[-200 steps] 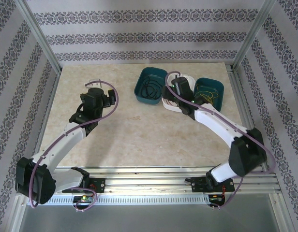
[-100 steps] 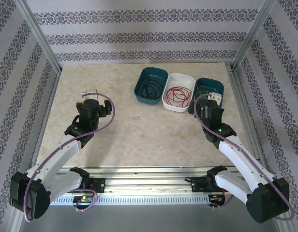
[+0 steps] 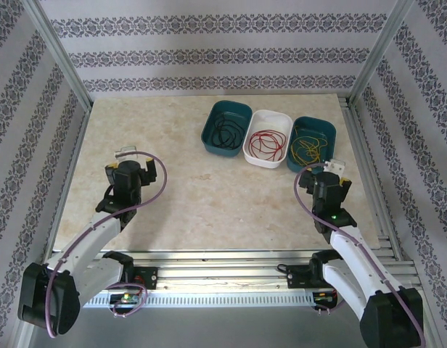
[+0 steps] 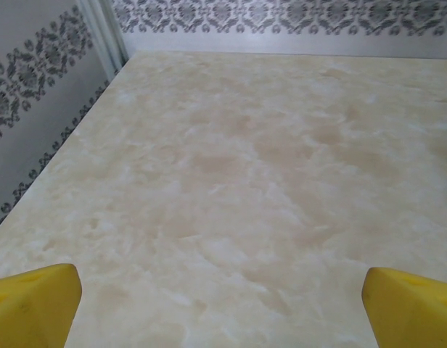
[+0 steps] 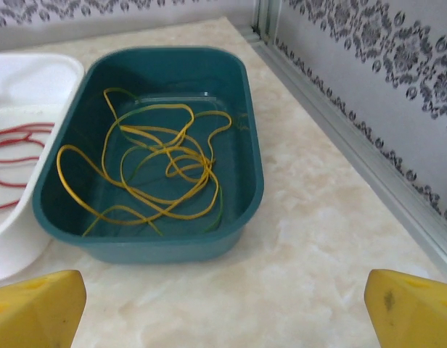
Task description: Untangle the cables
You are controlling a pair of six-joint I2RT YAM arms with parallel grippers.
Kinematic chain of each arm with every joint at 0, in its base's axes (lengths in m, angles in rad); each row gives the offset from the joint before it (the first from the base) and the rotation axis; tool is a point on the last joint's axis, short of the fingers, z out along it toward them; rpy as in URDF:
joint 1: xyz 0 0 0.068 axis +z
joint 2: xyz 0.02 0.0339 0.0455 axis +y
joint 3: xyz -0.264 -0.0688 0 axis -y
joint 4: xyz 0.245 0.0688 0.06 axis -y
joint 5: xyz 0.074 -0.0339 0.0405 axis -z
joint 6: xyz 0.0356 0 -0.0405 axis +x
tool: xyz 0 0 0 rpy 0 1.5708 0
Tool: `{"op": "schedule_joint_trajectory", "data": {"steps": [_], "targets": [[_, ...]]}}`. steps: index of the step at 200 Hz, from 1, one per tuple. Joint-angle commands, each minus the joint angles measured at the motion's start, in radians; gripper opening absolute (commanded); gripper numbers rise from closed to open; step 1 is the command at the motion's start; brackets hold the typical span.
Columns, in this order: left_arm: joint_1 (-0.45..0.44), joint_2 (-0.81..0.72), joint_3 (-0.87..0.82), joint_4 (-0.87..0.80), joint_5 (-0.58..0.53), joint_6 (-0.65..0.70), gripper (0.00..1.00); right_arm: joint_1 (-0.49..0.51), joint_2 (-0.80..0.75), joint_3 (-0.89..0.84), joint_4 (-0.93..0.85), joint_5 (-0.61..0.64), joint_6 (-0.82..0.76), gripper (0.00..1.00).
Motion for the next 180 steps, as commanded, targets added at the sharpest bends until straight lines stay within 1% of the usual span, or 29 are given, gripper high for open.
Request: {"op": "schedule_joint_trajectory", "data": {"steps": [1,25,38,60,102,118,133,145,158,180], "targets": [[0.060,0.012,-0.044,0.120,0.062,0.008,0.99,-0.016,-0.005,-0.057,0.179,-0.019,-0.069,0.98],[0.111,0.023,-0.104,0.260,0.151,0.026,0.99,-0.041,-0.004,-0.127,0.347,-0.049,-0.093,0.98],[0.137,0.043,-0.126,0.329,0.196,0.049,0.99,-0.062,0.003,-0.138,0.374,-0.070,-0.091,0.98],[0.172,0.086,-0.124,0.364,0.266,0.063,0.99,-0.099,0.033,-0.144,0.406,-0.115,-0.095,0.98],[0.195,0.203,-0.168,0.538,0.353,0.051,0.99,-0.137,0.092,-0.180,0.551,-0.201,-0.102,0.98],[0.194,0.258,-0.189,0.628,0.382,0.058,0.99,-0.143,0.120,-0.187,0.600,-0.230,-0.103,0.98],[0.196,0.312,-0.200,0.682,0.382,0.077,0.99,-0.144,0.151,-0.189,0.639,-0.257,-0.111,0.98],[0.195,0.354,-0.209,0.757,0.388,0.101,0.99,-0.144,0.179,-0.187,0.665,-0.275,-0.118,0.98],[0.195,0.359,-0.196,0.737,0.404,0.126,0.99,-0.145,0.213,-0.187,0.707,-0.296,-0.120,0.98],[0.199,0.427,-0.202,0.835,0.424,0.162,0.99,-0.145,0.275,-0.184,0.773,-0.319,-0.116,0.98]]}}
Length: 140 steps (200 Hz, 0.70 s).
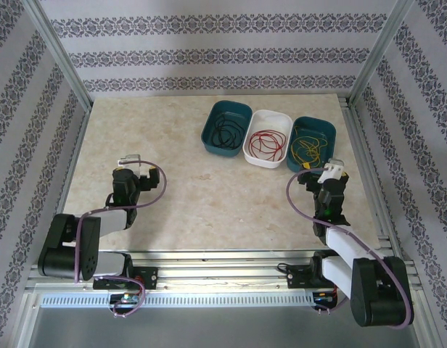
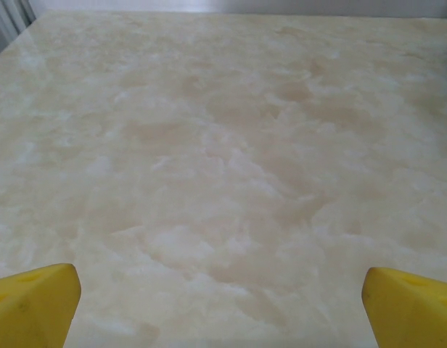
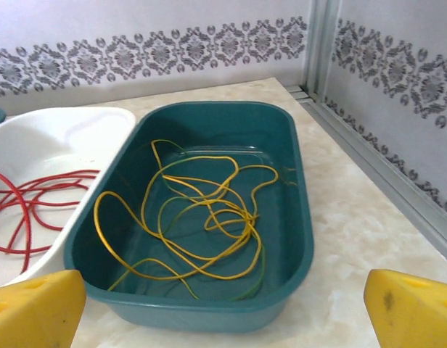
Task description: Untangle the cables
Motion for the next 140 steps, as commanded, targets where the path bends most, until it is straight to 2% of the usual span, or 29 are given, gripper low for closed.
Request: {"op": "schedule_joint_trajectory", "data": {"steps": [1,44,58,79,140], "targets": [[0.014,0.055,-0.005,0.183,0.045,0.064,0.99,-0.008,0.052,-0.007,0.136,-0.057,-0.013,0.98],[0.022,0.250,0.025,0.328,0.075,0.078,0.99,-0.008,0.164,0.022,0.218,-0.107,-0.033,0.98],[0.039,0.221,0.058,0.206,0.110,0.059,0.99,-0.008,0.200,0.028,0.248,-0.107,-0.042,0.98],[0.057,0.228,0.094,0.158,0.153,0.056,0.99,-0.007,0.270,0.031,0.311,-0.121,-0.056,0.98],[0.062,0.233,0.088,0.180,0.154,0.055,0.99,-0.008,0.528,0.066,0.514,-0.175,-0.067,0.98]]}}
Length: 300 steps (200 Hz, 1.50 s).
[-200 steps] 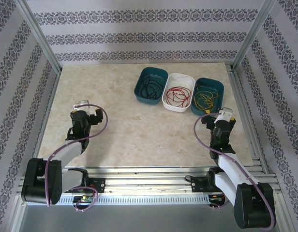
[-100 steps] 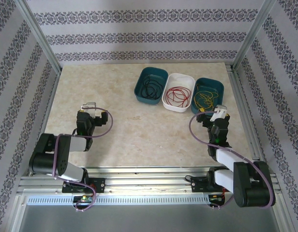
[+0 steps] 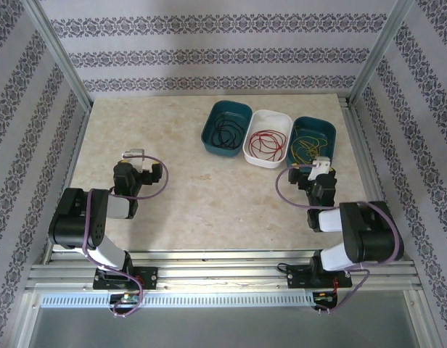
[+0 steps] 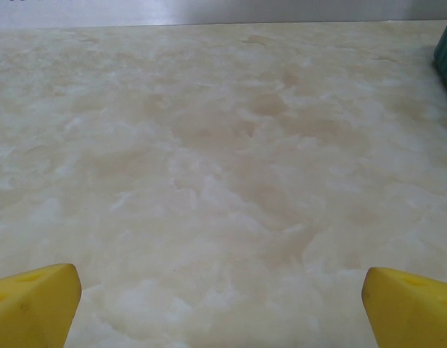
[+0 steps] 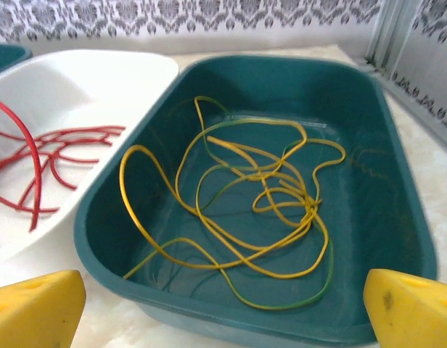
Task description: Untangle the cables
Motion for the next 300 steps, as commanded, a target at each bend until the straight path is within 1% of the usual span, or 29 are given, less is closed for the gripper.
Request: {"op": "schedule_joint_trajectory", "data": {"steps": [1,16,40,49,65,80,129,159,300], "targets": [[0.010,-0.003,0.007,0.003,0.015,0.003,0.99,-0.008,0.060,0.035,0.135,-0.056,-0.016,0.98],[0.010,-0.003,0.005,0.008,0.011,0.000,0.99,-0.007,0.035,0.053,0.057,-0.073,-0.028,0.98],[0.011,-0.002,0.005,0.006,0.011,0.000,0.99,-0.006,0.056,0.057,0.086,-0.090,-0.026,0.98],[0.010,-0.002,0.005,0.009,0.010,-0.001,0.99,-0.006,0.054,0.074,0.047,-0.135,-0.039,0.98],[0.010,-0.002,0.006,0.008,0.010,0.000,0.99,-0.008,0.049,0.109,-0.021,-0.270,-0.080,0.98],[0.011,-0.001,0.006,0.008,0.011,0.000,0.99,-0.027,0.055,0.113,-0.018,-0.326,-0.071,0.98],[0.011,-0.001,0.005,0.006,0.011,0.000,0.99,-0.029,0.053,0.104,-0.003,-0.335,-0.074,0.98],[0.010,-0.002,0.006,0.006,0.010,0.001,0.99,-0.028,0.053,0.116,-0.025,-0.307,-0.066,0.98],[0.010,-0.002,0.005,0.006,0.009,0.002,0.99,-0.028,0.053,0.117,-0.027,-0.308,-0.068,0.98]]}}
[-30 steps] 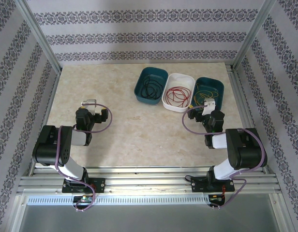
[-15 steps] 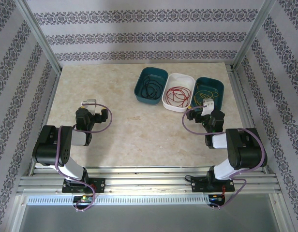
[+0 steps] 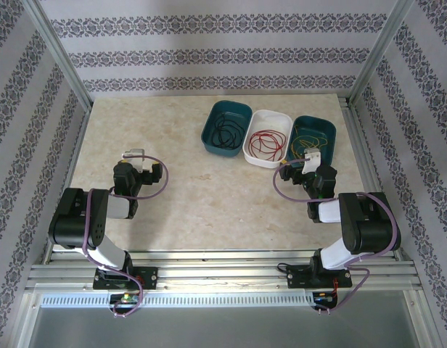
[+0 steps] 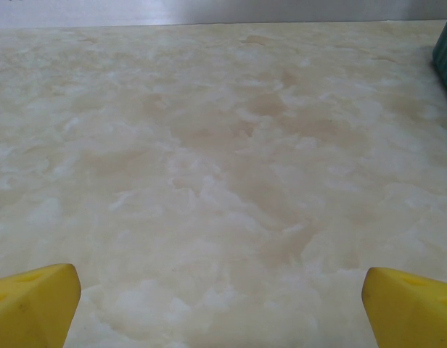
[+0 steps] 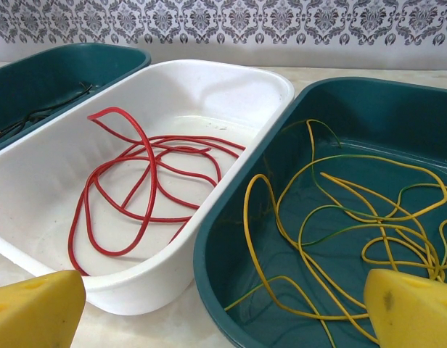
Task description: Untangle the cables
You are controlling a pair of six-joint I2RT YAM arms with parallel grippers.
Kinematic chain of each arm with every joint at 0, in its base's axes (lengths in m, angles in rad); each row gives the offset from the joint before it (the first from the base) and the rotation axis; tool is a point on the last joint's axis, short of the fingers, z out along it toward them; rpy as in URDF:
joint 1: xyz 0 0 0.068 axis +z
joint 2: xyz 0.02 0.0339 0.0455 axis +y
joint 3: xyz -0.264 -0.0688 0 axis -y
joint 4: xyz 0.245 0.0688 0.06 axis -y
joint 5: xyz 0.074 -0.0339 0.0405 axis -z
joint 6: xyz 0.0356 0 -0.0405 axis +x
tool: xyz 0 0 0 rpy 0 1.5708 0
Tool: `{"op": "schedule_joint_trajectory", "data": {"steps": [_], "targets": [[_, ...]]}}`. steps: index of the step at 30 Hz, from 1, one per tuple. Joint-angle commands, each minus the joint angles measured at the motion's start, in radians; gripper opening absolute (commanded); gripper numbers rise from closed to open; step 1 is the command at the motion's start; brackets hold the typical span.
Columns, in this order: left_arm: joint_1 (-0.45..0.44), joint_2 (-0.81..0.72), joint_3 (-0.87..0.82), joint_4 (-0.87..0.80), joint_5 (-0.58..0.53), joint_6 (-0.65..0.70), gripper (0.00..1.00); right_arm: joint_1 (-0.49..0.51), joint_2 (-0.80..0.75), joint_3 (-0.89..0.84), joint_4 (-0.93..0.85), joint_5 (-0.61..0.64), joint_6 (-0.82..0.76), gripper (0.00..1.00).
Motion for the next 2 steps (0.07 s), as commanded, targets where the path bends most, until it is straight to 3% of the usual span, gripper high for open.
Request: {"op": "schedule_joint_trajectory", "data": {"steps": [1,2], "targets": [[0.010,-0.002,0.006,0.005,0.006,0.002,0.99,-0.008,0.008,0.016,0.010,-0.017,-0.011,0.98],[0.009,-0.002,0.005,0.006,0.007,0.001,0.99,-0.008,0.007,0.017,0.009,-0.017,-0.011,0.98]]}}
